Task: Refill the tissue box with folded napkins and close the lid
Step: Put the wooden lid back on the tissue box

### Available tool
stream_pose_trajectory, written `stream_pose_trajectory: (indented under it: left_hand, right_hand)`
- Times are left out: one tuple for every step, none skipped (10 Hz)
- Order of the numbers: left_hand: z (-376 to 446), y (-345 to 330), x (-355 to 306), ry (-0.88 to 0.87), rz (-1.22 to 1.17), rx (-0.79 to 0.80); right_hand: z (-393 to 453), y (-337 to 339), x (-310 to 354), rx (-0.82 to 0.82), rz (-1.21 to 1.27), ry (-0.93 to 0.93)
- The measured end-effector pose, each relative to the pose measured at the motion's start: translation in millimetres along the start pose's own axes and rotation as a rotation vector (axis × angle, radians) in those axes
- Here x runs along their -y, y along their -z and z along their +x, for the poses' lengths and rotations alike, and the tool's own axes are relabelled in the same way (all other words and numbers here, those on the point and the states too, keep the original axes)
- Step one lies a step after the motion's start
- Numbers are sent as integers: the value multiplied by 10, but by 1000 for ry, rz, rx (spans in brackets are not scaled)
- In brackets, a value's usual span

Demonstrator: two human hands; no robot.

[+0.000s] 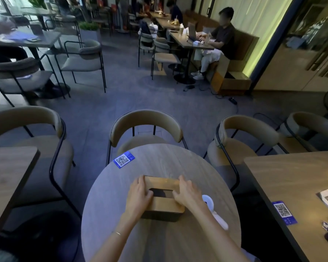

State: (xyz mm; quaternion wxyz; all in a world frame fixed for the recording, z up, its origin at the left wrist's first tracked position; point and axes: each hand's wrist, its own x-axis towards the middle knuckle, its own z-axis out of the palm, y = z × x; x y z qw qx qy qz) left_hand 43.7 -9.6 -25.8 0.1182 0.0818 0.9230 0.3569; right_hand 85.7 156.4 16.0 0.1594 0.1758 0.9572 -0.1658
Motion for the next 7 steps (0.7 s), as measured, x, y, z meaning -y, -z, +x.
stream_pose_trajectory:
  left_hand:
    - [14, -21, 34, -25, 21, -19]
    - [25, -59, 48, -46, 51, -32]
    - [4, -96, 70, -61, 51, -50]
    - [-8, -141, 117, -73, 11, -74]
    - [62, -72, 108, -84, 31, -53]
    - [175, 34, 100, -101, 71, -24]
    - [423, 307, -202, -85, -66, -22]
  right_hand:
    - [-2, -46, -1, -29, -23, 9]
    - [14, -98, 1, -56, -37, 9]
    - [18, -104, 14, -69, -31, -14]
    - [53, -128, 0, -68, -13, -44]
    - [65, -58, 37, -32, 7, -62]
    - [113, 22, 29, 37, 43, -84]
    - [273, 335, 145, 49, 292, -91]
